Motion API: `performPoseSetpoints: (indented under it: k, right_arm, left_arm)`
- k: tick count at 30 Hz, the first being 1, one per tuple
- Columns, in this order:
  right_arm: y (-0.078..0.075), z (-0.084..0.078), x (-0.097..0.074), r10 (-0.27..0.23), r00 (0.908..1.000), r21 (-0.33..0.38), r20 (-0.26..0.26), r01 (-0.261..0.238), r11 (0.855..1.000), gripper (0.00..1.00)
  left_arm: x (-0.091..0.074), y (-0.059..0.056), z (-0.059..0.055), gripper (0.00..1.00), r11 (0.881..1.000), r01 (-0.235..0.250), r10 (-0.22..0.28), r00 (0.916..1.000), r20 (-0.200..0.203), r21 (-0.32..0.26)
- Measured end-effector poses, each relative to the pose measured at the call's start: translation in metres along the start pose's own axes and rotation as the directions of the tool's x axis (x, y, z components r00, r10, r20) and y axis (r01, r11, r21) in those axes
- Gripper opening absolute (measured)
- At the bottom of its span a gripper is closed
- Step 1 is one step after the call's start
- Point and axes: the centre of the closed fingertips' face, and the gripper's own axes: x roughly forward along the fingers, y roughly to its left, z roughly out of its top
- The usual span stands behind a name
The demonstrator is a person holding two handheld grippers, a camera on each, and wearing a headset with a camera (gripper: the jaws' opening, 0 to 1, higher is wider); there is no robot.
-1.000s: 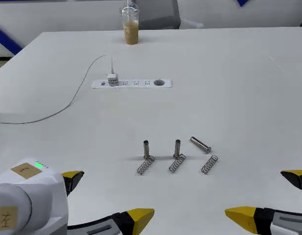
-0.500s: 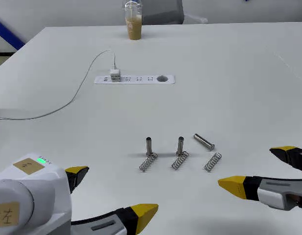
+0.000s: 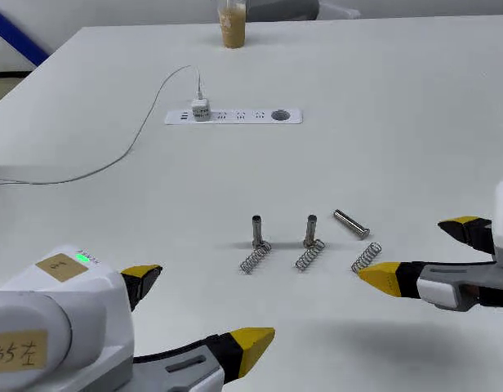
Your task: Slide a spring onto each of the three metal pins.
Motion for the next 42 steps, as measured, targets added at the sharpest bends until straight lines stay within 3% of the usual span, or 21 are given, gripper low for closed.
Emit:
performPoseSetpoints:
  k: [19,42]
  right_arm:
    - [-0.013,0.014,0.039,0.009,1.0000,-0.072,0.005,-0.008,0.997,0.64]
    - [-0.026,0.025,0.086,0.013,0.9998,-0.079,0.017,-0.012,0.997,0.39]
  left_arm:
    - [0.006,0.001,-0.001,0.84,1.000,-0.005,0.006,0.9999,-0.013,0.010]
    - [0.010,-0.003,-0.001,0.81,1.000,0.012,-0.012,0.9999,0.003,-0.004]
